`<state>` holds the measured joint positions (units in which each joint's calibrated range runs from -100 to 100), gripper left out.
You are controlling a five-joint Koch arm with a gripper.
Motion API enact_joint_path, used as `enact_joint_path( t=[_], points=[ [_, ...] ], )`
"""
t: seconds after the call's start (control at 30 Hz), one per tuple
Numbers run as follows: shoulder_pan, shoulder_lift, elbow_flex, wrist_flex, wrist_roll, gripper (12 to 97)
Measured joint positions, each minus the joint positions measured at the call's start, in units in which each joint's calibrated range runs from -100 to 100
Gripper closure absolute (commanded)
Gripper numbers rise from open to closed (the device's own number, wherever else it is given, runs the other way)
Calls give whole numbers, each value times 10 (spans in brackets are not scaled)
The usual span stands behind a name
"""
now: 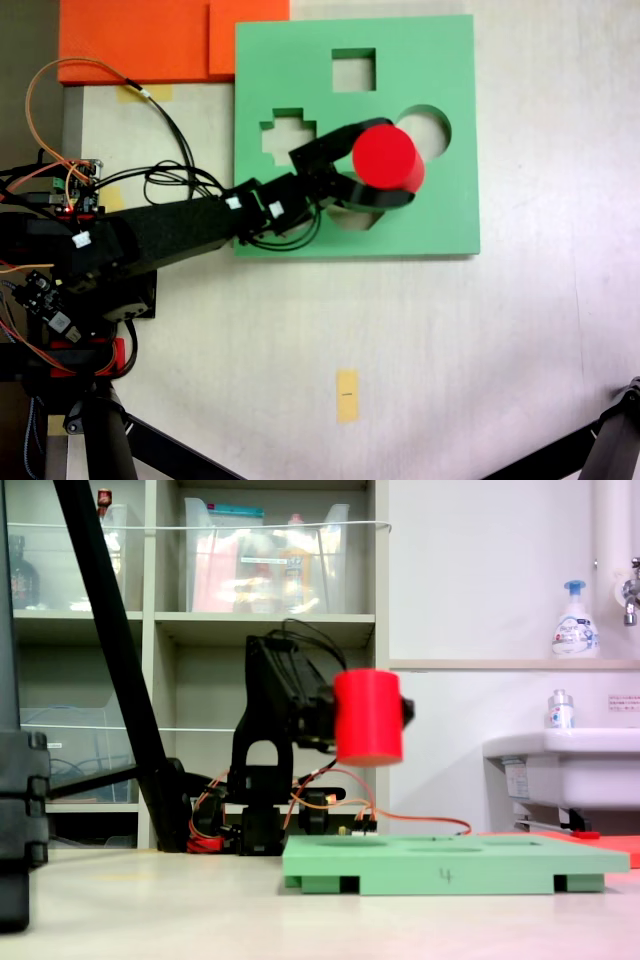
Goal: Put the cylinder block into the corresponding hole
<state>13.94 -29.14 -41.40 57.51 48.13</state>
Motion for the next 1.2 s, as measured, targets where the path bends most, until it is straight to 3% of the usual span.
enact_joint_path(
  t=[0.63,1.2],
  points=[
    [28,343,202,-1,-5,735],
    [38,446,267,-1,-5,722]
  ],
)
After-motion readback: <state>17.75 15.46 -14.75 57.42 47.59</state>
